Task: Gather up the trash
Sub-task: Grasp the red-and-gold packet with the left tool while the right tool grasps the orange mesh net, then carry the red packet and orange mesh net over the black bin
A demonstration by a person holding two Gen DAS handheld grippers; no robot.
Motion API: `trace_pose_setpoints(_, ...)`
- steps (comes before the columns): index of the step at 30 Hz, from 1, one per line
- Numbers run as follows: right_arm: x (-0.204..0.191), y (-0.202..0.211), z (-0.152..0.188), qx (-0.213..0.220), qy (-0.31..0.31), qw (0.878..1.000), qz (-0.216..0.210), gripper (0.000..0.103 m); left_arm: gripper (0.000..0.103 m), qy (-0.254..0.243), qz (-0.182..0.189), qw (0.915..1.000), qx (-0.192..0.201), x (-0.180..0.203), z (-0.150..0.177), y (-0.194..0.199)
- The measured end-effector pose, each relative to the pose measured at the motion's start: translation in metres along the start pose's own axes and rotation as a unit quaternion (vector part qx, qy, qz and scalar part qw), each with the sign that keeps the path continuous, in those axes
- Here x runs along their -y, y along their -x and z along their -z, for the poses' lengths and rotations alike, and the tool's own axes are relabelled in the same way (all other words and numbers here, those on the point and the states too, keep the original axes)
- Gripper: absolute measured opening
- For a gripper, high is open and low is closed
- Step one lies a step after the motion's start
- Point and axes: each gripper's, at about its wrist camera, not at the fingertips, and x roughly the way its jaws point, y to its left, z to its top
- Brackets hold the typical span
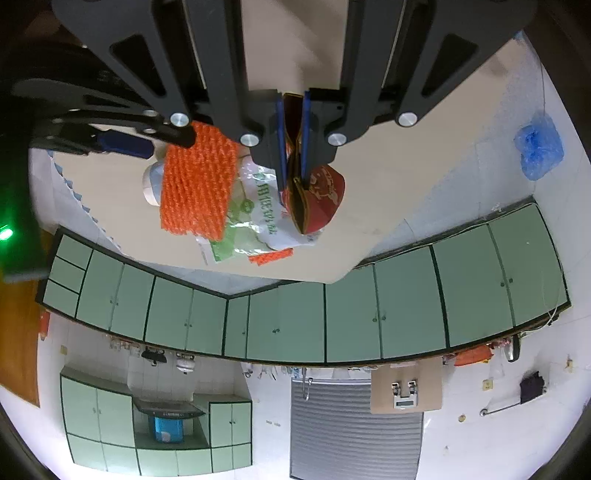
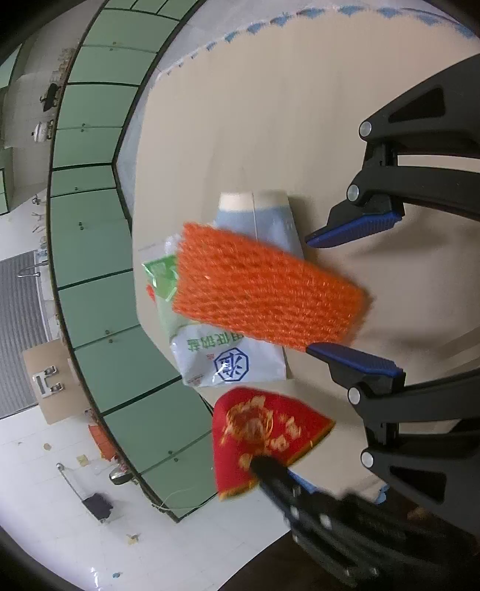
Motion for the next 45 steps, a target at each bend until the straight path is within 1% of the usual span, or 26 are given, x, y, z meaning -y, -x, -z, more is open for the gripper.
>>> trace_pose_setpoints(4,-0.004,-0.014,0.001,-0.013,-0.005,1.0,-0.003,0.052,0.005,0.01,-0.003,0.9999,-0.001,-0.009,0.001,0.0)
trace_pose_setpoints(6,-0.004,-0.02,0.003,-0.027,-0.006,1.0,-0.011,0.036,0.005,0.012,-0.003,0.9999,-0.002,-0.01,0.002,-0.001)
trace_pose_setpoints(7,-0.004,-0.022,0.003,-0.033,-0.005,0.999,-0.017,0.024,0.005,0.013,-0.003,0.9999,-0.002,-0.011,0.001,-0.001)
trace_pose_setpoints(8,-0.004,-0.022,0.004,-0.032,-0.006,0.999,-0.017,0.014,0.005,0.014,-0.003,0.9999,-0.003,-0.012,0.001,-0.002)
trace_pose_setpoints(9,-0.004,-0.02,0.004,-0.027,-0.004,0.999,-0.016,0.011,0.005,0.015,-0.003,0.9999,-0.003,-0.012,0.001,-0.002)
trace_pose_setpoints(17,-0.002,0.014,0.005,0.008,0.003,1.0,-0.027,0.009,0.005,0.015,0.0,0.9999,0.001,-0.014,-0.002,0.005)
trace_pose_setpoints(24,0.013,0.065,0.005,0.044,-0.005,0.999,-0.016,0.009,0.005,0.003,0.007,0.9999,0.006,-0.009,-0.005,0.021)
trace_pose_setpoints(28,0.023,0.092,0.007,0.06,-0.007,0.998,-0.004,0.009,0.005,-0.005,0.017,0.9998,0.013,0.002,-0.01,0.036)
trace_pose_setpoints(33,0.042,0.128,0.016,0.073,-0.017,0.997,0.015,0.009,0.005,-0.018,0.039,0.9989,0.018,0.022,-0.012,0.055)
trace_pose_setpoints(37,0.063,0.156,0.028,0.083,-0.031,0.996,0.032,0.009,0.005,-0.032,0.065,0.9971,0.021,0.046,-0.014,0.069)
trace_pose_setpoints(41,0.09,0.184,0.044,0.09,-0.049,0.993,0.052,0.009,0.005,-0.05,0.096,0.9938,0.023,0.077,-0.015,0.081)
trace_pose_setpoints(45,0.115,0.211,0.057,0.101,-0.07,0.99,0.073,0.009,0.005,-0.074,0.128,0.9886,0.028,0.111,-0.012,0.095)
